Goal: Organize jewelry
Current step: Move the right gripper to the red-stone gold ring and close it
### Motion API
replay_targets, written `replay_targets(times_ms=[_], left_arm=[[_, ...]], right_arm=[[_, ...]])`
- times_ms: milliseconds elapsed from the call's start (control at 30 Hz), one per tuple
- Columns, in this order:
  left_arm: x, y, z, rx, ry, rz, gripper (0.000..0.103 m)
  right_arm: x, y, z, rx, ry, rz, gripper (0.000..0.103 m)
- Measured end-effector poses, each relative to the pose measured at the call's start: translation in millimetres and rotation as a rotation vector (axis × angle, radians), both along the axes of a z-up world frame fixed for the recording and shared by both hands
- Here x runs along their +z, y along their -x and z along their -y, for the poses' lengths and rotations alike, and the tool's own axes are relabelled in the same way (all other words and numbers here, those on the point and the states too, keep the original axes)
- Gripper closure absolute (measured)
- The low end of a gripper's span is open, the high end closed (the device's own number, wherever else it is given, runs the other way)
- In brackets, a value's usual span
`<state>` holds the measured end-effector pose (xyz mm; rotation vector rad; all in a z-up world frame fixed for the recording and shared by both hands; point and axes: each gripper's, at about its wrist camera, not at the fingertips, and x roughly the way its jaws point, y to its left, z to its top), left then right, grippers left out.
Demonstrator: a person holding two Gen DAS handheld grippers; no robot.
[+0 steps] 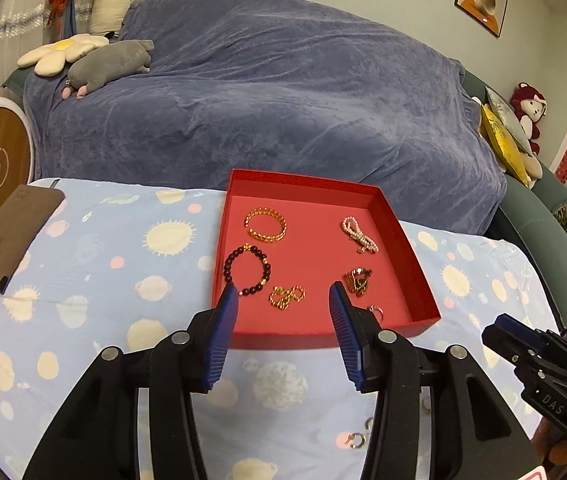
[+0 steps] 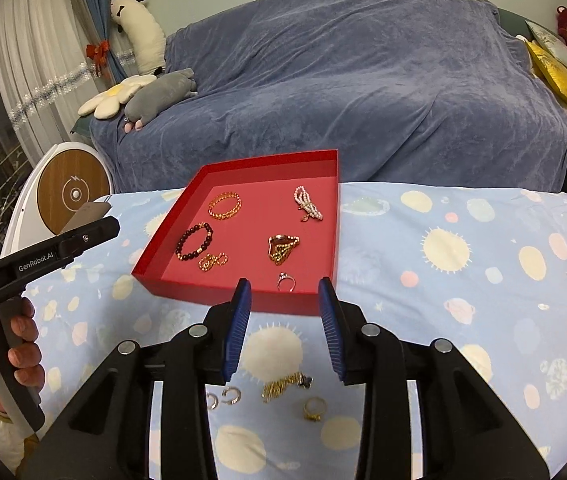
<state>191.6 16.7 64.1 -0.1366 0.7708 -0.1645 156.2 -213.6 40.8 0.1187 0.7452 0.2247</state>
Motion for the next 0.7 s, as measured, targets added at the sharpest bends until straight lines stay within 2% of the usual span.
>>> replay_targets(times_ms=[167, 300, 433, 500, 633, 700], left_arm=[[-19.8, 33.4, -6.1, 0.014, 0.010, -0.054, 0.057], [-34.9, 52.0, -4.2, 0.027, -0.035, -0.069, 0.057], [-46.9, 60.0, 3.2, -0.002, -0.075, -0.070, 0.049], [-53.0, 63.8, 5.3, -0.016, -0.078, -0.074, 0.048], [-68.6, 68.0, 11.8, -0.046, -0.091, -0.108, 0.047], [-72.8, 68.6, 14.5, -0.059, -0.092, -0.120, 0.047]], right_arm=[[-12.0, 32.5, 2.3, -0.005, 0.008, -0.030, 0.069], [-27.8, 47.2, -0.2, -0.011, 0.037, -0.051, 0.069], [-50.2, 48.3, -3.0, -0.011, 0.054, -0.099, 0.069], [-61.9, 46.3, -3.2, -0.018, 0.074, -0.122, 0.069], [-77.5, 38.5, 2.4, -0.044, 0.033, -0.174, 0.069], [-81.3, 35.9, 0.9, -0.049, 0.050, -0.177, 0.069]])
